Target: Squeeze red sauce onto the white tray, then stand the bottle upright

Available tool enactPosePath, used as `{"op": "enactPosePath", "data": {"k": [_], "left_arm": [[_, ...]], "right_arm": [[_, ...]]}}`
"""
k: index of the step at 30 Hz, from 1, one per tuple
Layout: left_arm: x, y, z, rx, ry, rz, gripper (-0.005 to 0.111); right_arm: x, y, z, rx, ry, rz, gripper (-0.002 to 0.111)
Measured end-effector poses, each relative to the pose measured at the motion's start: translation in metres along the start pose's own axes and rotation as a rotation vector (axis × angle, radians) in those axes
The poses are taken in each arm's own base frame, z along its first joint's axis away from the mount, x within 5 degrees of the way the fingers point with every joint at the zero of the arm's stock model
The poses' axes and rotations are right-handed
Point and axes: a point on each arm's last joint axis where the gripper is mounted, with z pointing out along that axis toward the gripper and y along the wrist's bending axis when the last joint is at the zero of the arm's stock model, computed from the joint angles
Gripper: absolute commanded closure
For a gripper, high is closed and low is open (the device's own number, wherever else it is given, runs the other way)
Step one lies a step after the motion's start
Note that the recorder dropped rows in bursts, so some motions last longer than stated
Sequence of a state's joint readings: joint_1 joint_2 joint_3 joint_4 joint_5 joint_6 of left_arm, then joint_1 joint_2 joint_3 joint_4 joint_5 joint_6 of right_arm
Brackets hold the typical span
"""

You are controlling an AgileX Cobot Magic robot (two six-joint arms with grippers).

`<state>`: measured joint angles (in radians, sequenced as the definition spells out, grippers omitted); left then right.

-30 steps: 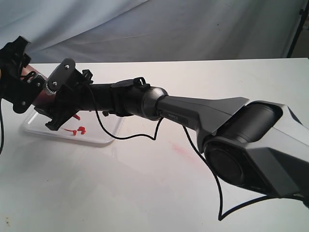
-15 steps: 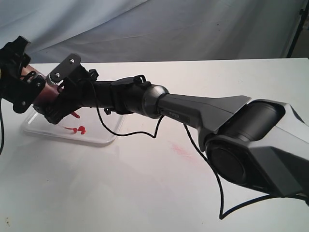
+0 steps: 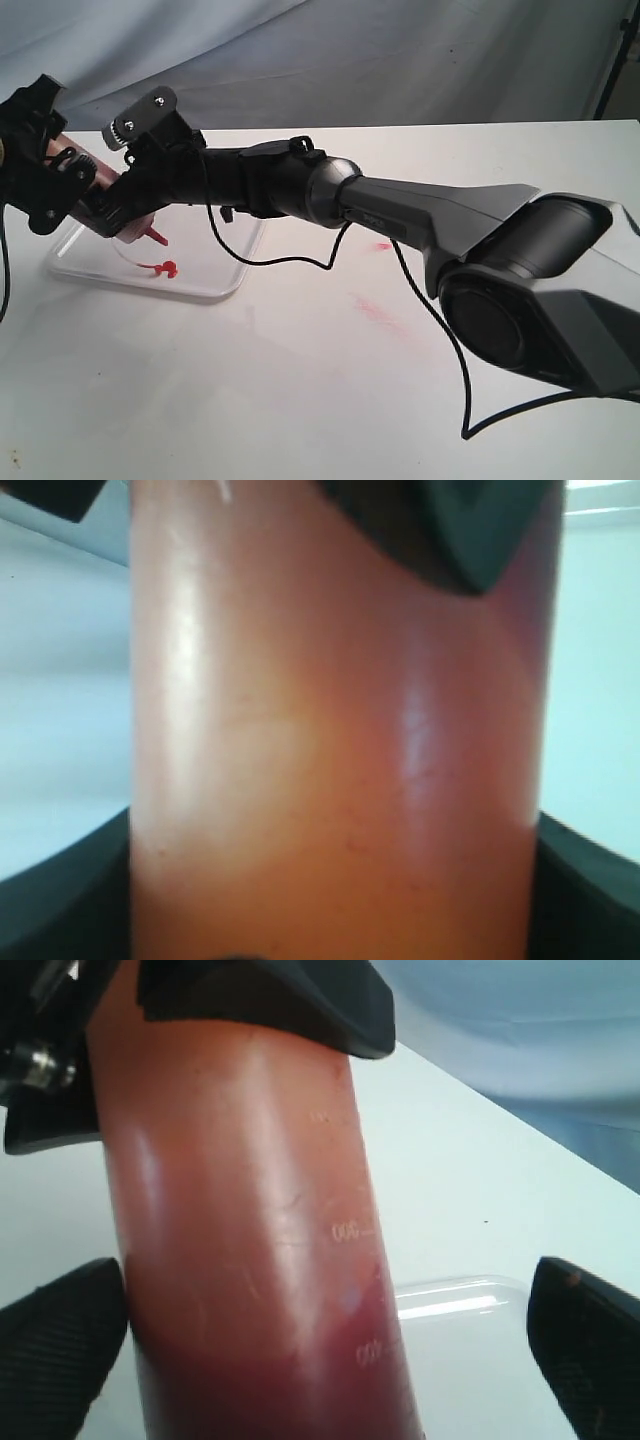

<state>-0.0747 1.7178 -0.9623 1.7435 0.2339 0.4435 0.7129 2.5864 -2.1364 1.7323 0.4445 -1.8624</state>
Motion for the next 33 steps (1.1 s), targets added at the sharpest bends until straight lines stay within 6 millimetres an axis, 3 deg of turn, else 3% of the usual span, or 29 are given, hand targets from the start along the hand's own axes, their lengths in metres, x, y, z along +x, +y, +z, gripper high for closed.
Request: {"op": "enactPosePath", "data": {"k": [7, 33], "left_arm": [[0.0028, -0.0013, -0.0001, 0.015, 0.031, 0.0, 0.107], [0.0036, -0.0017, -0.0001, 0.02, 0.039, 0.041, 0.107]], "right_arm": [[-0.0016, 0.0018, -0.0021, -0.062, -0.022, 0.009, 0.003], [-0.0007, -0.002, -0.0019, -0.021, -0.012, 0.011, 0.003]]}}
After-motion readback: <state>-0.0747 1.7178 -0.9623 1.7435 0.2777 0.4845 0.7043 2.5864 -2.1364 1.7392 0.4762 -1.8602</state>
